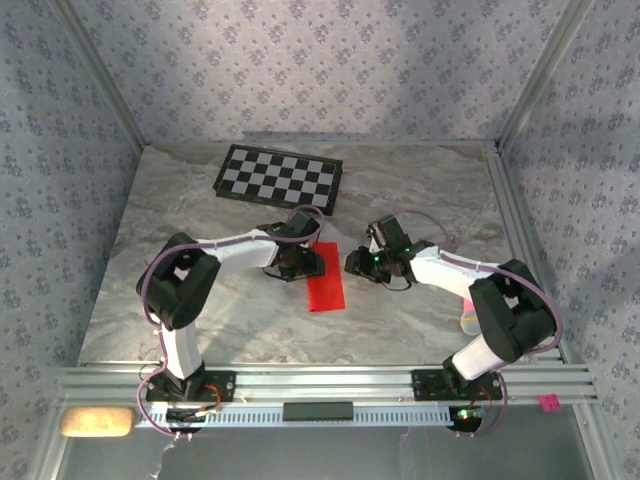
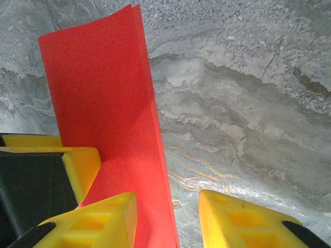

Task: Fold a paper plane with a square sheet of paper (pick it up from the middle)
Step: Hold the square sheet of paper at the center of the table.

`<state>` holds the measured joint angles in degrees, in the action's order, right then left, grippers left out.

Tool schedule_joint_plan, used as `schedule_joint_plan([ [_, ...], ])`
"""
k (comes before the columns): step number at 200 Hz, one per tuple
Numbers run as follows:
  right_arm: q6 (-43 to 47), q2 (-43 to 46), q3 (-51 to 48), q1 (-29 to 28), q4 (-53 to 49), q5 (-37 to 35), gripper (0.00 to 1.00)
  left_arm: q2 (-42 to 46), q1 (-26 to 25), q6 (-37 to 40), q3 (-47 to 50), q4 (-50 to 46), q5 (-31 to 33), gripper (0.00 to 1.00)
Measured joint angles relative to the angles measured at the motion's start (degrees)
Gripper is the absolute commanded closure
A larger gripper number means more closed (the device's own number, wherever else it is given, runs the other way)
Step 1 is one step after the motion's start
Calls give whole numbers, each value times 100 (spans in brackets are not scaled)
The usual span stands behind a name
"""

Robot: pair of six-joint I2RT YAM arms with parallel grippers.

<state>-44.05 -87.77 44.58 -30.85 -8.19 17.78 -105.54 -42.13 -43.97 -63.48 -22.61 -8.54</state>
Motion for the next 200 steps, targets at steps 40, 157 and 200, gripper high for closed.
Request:
schedule_joint_plan([
  [40, 0, 0, 0, 0, -2, -2, 62, -2, 0, 111, -11, 0, -48, 43],
  [157, 2, 0, 4, 0, -48, -2, 61, -140, -4, 149, -210, -249, -42, 43],
  [200, 2, 0, 4, 0, -52, -2, 62, -146, -2, 87, -210, -240, -42, 43],
])
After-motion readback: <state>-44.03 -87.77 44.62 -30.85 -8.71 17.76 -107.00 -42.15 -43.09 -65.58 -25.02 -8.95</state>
